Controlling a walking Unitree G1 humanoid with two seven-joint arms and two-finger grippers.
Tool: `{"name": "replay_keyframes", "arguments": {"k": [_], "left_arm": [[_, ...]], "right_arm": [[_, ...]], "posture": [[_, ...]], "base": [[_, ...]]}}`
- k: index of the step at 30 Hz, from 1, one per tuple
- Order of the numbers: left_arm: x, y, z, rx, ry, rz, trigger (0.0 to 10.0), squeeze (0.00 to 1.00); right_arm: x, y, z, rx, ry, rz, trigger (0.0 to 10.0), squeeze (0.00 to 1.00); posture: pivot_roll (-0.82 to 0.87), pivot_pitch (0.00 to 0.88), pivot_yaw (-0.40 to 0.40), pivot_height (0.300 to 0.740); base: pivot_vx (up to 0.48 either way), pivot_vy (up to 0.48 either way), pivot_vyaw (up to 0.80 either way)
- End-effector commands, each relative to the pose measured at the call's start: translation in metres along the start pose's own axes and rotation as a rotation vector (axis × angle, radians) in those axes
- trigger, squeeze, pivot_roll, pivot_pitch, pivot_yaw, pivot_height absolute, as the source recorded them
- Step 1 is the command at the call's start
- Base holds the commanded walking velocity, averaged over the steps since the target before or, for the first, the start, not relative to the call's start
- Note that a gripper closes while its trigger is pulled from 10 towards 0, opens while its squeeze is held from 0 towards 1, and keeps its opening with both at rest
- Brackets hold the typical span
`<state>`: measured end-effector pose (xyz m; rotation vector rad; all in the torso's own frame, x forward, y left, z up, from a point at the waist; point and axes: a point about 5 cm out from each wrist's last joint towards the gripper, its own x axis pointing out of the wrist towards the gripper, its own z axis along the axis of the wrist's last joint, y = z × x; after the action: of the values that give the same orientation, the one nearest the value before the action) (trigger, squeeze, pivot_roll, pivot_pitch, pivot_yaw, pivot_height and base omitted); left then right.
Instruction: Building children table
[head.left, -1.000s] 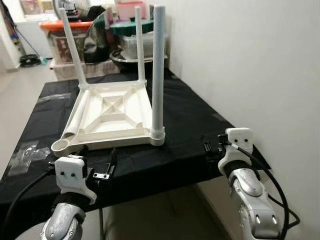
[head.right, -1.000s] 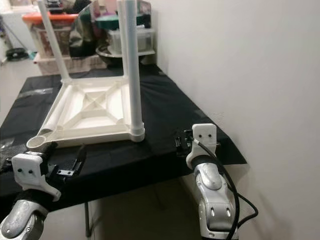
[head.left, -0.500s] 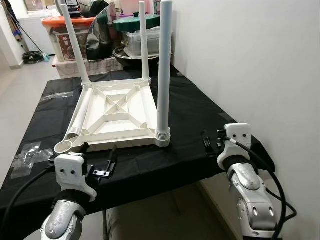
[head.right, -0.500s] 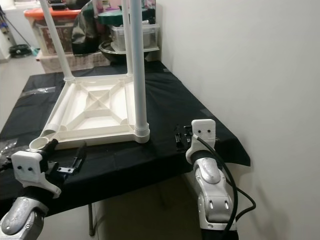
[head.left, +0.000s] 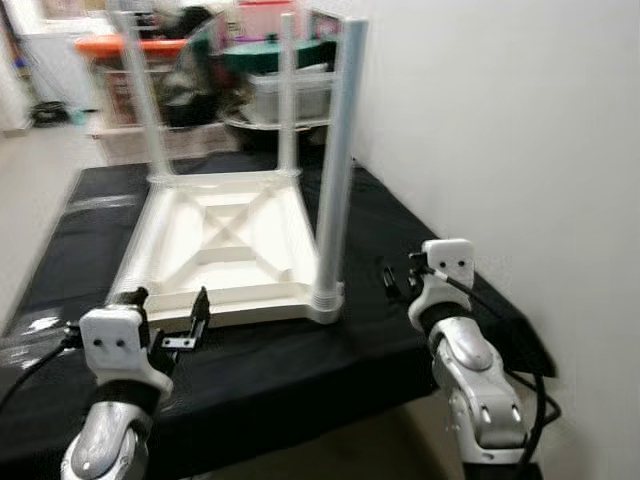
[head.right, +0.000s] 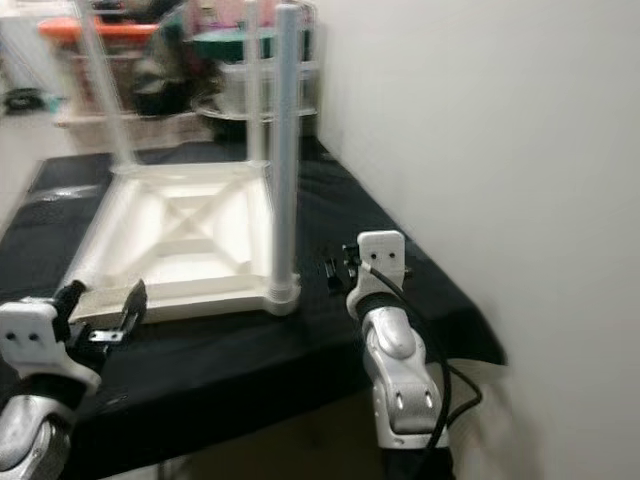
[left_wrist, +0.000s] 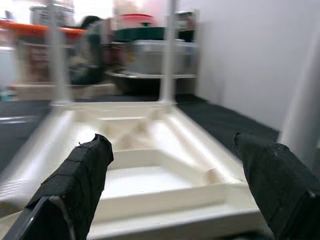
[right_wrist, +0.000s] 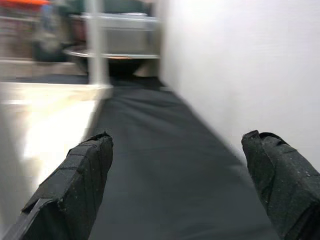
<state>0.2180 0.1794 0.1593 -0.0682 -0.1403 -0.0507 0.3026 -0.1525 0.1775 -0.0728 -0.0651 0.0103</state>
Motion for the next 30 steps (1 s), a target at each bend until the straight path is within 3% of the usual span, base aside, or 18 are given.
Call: {"name": "replay_keyframes", "arguments": {"k": [1,14,22,23,24,27,28,29,30], "left_arm": [[0.000,-0.003,0.002,-0.010,-0.006,-0.013,10.0,0.00],[0.002,-0.006,0.004,-0.019,-0.015,-0.013,10.0,0.00],[0.003,-0.007,0.004,-0.024,-0.018,-0.006,10.0,0.00],[0.003,-0.008,0.004,-0.027,-0.019,-0.008,10.0,0.00],[0.003,-0.008,0.004,-0.027,-0.019,-0.008,10.0,0.00],[0.005,-0.009,0.005,-0.029,-0.023,-0.015,10.0,0.00],[0.005,-0.009,0.005,-0.029,-0.023,-0.015,10.0,0.00],[0.005,-0.010,0.005,-0.030,-0.023,-0.016,10.0,0.00],[0.006,-0.011,0.006,-0.026,-0.036,-0.018,10.0,0.00]], "right_arm": [[0.002,-0.004,-0.005,0.012,0.019,-0.017,10.0,0.00],[0.010,-0.015,-0.001,-0.002,-0.002,-0.010,10.0,0.00],[0.021,-0.037,0.008,0.092,-0.005,0.276,10.0,0.00],[0.021,-0.038,0.013,0.078,-0.020,0.403,10.0,0.00],[0.021,-0.038,0.013,0.078,-0.020,0.403,10.0,0.00],[0.018,-0.032,0.018,0.042,-0.029,0.631,10.0,0.00],[0.018,-0.032,0.018,0.042,-0.029,0.631,10.0,0.00],[0.018,-0.031,0.018,0.024,-0.027,0.671,10.0,0.00],[0.024,-0.027,0.013,-0.053,0.006,0.781,10.0,0.00]], "posture": [[-0.01,0.000,-0.045,0.740],[-0.01,0.000,-0.050,0.740],[0.00,0.000,-0.052,0.740],[0.00,0.000,-0.051,0.740],[0.00,0.000,-0.051,0.740],[0.01,0.000,-0.059,0.740],[0.01,0.000,-0.059,0.740],[0.01,0.000,-0.059,0.740],[0.02,0.000,-0.067,0.740]], "base": [[0.000,0.000,0.00],[0.000,0.000,0.00],[0.000,0.000,0.00],[0.000,0.000,0.00],[0.000,0.000,0.00],[0.000,0.000,0.00],[0.000,0.000,0.00],[0.000,0.000,0.00],[0.000,0.000,0.00]]}}
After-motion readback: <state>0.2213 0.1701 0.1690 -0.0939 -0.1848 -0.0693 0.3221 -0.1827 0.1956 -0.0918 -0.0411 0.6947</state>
